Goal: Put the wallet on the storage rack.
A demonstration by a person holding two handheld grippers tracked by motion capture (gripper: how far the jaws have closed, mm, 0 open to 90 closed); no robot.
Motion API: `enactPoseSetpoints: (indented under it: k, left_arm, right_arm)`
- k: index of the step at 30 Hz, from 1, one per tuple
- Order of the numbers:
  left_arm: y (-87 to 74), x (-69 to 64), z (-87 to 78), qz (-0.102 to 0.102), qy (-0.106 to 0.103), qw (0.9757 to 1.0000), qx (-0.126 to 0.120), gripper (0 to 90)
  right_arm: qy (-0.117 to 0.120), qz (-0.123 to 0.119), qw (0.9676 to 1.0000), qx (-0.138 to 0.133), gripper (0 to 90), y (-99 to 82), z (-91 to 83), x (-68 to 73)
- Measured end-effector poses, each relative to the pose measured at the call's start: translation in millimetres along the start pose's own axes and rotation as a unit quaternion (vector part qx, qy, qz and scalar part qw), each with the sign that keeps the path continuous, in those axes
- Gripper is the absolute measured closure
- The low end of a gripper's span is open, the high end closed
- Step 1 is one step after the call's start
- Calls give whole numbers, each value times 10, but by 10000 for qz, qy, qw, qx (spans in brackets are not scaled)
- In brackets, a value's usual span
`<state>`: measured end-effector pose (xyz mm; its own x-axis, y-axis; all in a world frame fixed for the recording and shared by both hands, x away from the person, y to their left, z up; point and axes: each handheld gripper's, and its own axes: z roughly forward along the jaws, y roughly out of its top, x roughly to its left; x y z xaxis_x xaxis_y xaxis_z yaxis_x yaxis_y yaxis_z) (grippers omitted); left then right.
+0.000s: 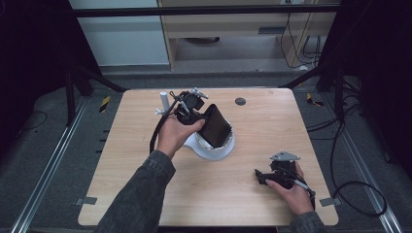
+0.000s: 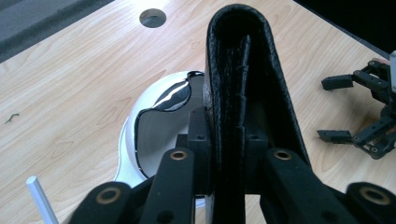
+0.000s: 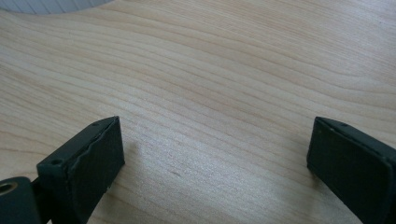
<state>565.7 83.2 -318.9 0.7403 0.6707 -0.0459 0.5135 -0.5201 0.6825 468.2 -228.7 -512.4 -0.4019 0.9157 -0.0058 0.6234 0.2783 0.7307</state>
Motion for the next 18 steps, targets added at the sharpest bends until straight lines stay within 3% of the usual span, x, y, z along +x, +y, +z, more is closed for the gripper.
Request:
enactPoseSetpoints:
  k: [5, 8, 12, 18]
  left_arm:
    - [-18, -4, -63, 45, 335, 9992, -201, 644]
    - [-40, 1, -114, 97, 451, 9986, -272, 644]
    - [-74, 22, -188, -5, 664, 9968, -445, 642]
    - [-105, 72, -267, -99, 789, 9948, -634, 731]
  right_arm:
    - [1, 13, 10000, 6, 41, -1, -2, 4]
    - [1, 13, 10000, 6, 40, -1, -2, 5]
    - [-1, 15, 10000, 13, 41, -4, -5, 10]
    - [22, 36, 10000, 18, 41, -3, -10, 14]
